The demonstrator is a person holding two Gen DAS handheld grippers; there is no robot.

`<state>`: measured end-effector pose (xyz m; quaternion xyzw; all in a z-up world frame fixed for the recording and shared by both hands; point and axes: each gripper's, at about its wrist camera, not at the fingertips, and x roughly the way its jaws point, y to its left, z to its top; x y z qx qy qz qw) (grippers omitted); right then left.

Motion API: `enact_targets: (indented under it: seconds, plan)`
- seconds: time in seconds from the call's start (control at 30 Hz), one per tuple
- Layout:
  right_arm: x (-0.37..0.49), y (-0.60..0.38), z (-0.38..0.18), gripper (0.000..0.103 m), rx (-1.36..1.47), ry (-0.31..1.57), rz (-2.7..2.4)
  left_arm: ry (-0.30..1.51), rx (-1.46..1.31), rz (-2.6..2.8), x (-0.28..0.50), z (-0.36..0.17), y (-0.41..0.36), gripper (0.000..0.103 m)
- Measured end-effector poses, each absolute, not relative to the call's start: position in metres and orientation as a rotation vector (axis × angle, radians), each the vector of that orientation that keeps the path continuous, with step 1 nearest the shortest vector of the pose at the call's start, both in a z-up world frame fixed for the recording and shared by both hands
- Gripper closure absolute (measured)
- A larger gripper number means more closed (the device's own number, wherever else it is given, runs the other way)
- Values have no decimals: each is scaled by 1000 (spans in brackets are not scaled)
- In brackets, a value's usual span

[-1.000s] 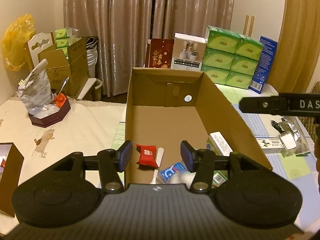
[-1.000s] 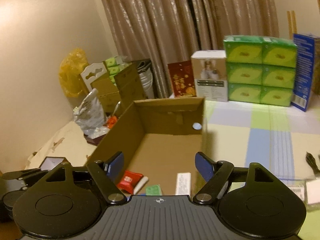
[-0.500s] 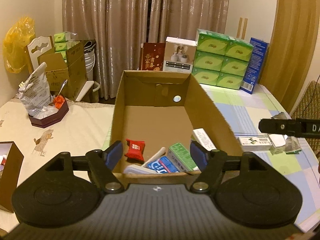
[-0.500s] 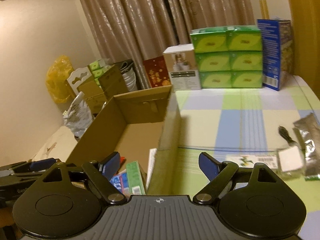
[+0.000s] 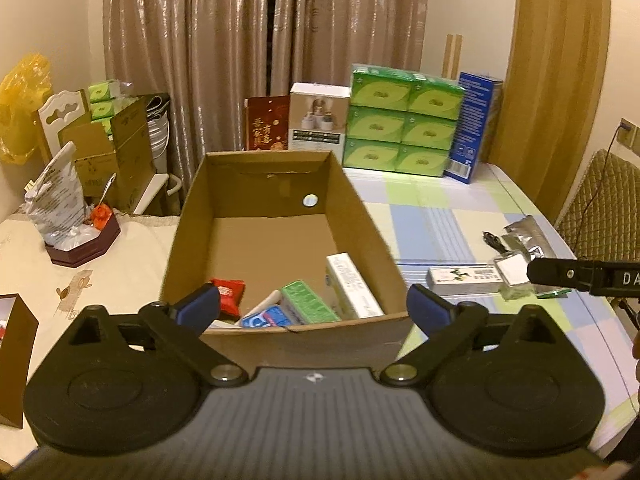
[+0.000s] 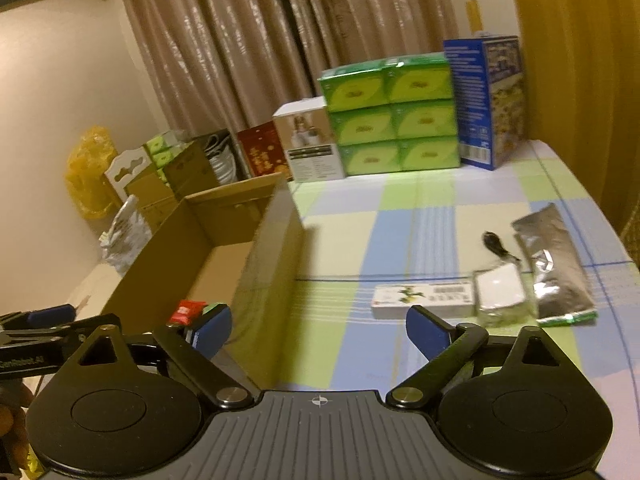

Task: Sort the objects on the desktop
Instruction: 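Move both tools back over the remaining table objects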

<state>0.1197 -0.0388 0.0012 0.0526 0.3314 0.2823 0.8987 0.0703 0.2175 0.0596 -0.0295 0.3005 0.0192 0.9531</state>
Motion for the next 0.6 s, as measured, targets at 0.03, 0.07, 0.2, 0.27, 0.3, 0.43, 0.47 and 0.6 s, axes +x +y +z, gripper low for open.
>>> enact_targets:
  seconds: [0.03,0.07,0.2,0.27,0.3,0.43,0.47,0.6]
  plan:
    - [119,-44,2,10,111,685,577,609,-58,36,70,61,214,2]
    - [118,-49,2,10,114,685,569,607,-56,35,70,61,210,2]
    - [117,-68,3,6,127,685,539,611,-43,21,70,64,195,2]
    - [116,-78,4,4,133,686,524,611,-36,12,69,65,188,2]
    - [116,-83,4,3,136,687,518,612,-33,6,69,65,184,2]
    - [116,-102,3,2,152,692,492,613,-30,-19,69,67,170,2]
    - [116,-107,2,2,155,694,485,613,-30,-24,69,68,167,2]
    - [114,-125,0,2,165,700,454,613,-27,-46,70,68,154,2]
